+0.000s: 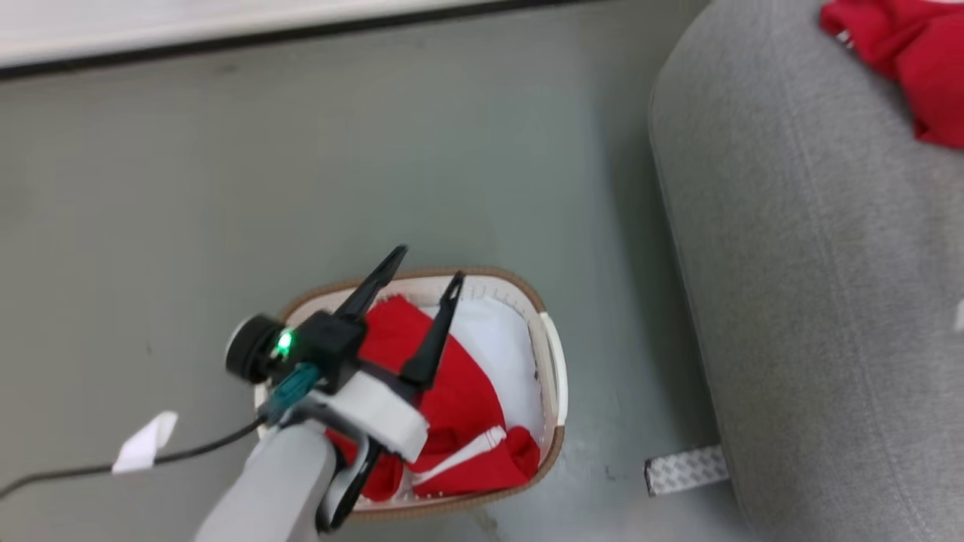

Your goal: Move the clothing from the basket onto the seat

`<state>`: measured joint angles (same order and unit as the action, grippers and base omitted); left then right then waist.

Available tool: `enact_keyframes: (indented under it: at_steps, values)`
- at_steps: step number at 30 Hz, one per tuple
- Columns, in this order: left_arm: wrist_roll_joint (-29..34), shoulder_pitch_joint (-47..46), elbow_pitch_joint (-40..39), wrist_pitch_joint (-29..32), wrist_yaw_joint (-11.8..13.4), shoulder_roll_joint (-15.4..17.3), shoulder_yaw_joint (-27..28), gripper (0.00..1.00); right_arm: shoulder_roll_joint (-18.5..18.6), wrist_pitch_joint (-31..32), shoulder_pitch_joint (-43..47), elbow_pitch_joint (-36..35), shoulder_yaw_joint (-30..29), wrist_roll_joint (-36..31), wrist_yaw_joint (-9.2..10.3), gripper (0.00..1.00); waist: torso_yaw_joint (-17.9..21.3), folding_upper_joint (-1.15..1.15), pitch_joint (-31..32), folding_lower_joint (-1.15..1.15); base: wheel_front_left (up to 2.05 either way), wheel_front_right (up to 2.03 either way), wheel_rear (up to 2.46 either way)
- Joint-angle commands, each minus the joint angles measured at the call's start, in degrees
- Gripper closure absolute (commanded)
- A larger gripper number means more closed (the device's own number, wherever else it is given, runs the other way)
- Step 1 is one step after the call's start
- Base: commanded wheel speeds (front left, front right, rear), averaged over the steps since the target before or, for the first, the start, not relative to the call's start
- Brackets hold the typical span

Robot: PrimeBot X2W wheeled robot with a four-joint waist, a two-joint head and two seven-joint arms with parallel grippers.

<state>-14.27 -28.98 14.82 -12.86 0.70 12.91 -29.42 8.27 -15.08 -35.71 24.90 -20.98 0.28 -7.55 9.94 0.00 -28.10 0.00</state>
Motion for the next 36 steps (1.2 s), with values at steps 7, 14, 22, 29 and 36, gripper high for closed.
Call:
enact_keyframes:
  at_steps: [7,14,22,29,36]
  values:
    - [-3.60,8.69,1.75,-2.29,3.43,-0.41,6.26,0.00,-2.45,-0.04,14.06,-12.81,8.11,4.41,0.12,0.00,-3.35,0.00,10.60,0.00,0.00,0.00,0.00]
    - [-1.72,18.95,-2.53,-2.29,4.25,-1.94,14.89,0.00,-4.69,-0.05,24.72,-16.65,13.11,8.16,0.12,0.00,-6.88,0.00,17.93,0.00,0.00,0.00,0.00]
    - [1.86,27.78,-4.88,-2.29,2.39,-5.27,21.94,0.00,-5.32,-0.05,33.81,-15.42,16.37,7.37,0.12,0.00,-9.23,0.00,24.46,0.00,0.00,0.00,0.00]
    - [4.33,31.79,-5.79,-2.30,0.26,-7.47,25.39,0.00,-5.30,-0.06,37.27,-13.48,18.39,7.88,0.12,0.00,-9.86,0.00,27.51,0.00,0.00,0.00,0.00]
    - [5.85,32.02,-6.07,-2.30,-1.75,-8.57,27.82,0.00,-5.31,-0.06,36.73,-13.17,19.26,8.29,0.12,0.00,-9.51,0.00,27.50,0.00,0.00,0.00,0.00]
